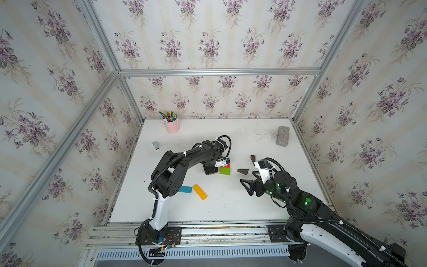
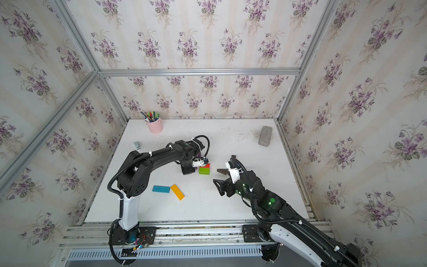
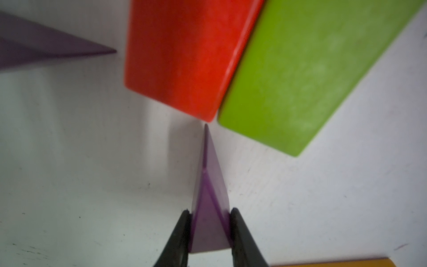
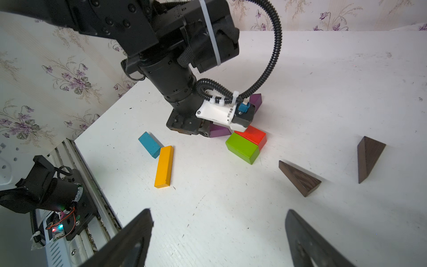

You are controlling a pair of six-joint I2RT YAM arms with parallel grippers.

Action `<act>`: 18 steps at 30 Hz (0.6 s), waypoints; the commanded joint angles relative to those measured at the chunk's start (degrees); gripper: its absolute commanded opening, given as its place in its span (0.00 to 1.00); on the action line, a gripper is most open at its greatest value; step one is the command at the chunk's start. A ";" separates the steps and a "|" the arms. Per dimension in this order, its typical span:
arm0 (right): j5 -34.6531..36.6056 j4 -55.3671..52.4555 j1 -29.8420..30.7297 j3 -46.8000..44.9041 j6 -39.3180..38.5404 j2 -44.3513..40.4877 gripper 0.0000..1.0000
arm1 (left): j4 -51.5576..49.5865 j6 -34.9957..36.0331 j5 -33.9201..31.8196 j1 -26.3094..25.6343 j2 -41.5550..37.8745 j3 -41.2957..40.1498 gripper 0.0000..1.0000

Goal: Assemble a small pinwheel with building blocks
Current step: Assemble the building block at the center of the board.

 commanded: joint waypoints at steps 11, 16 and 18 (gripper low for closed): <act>0.20 1.33 0.07 -0.05 -0.04 -0.37 0.90 | -2.46 0.53 0.07 -0.22 0.03 -0.21 0.20; 0.42 1.18 0.05 0.03 0.05 -0.67 0.90 | -4.43 1.29 -0.24 -0.19 0.04 0.12 0.20; 0.55 1.23 0.04 0.03 0.06 -0.59 0.90 | -5.91 1.73 0.56 -0.29 0.23 0.57 0.20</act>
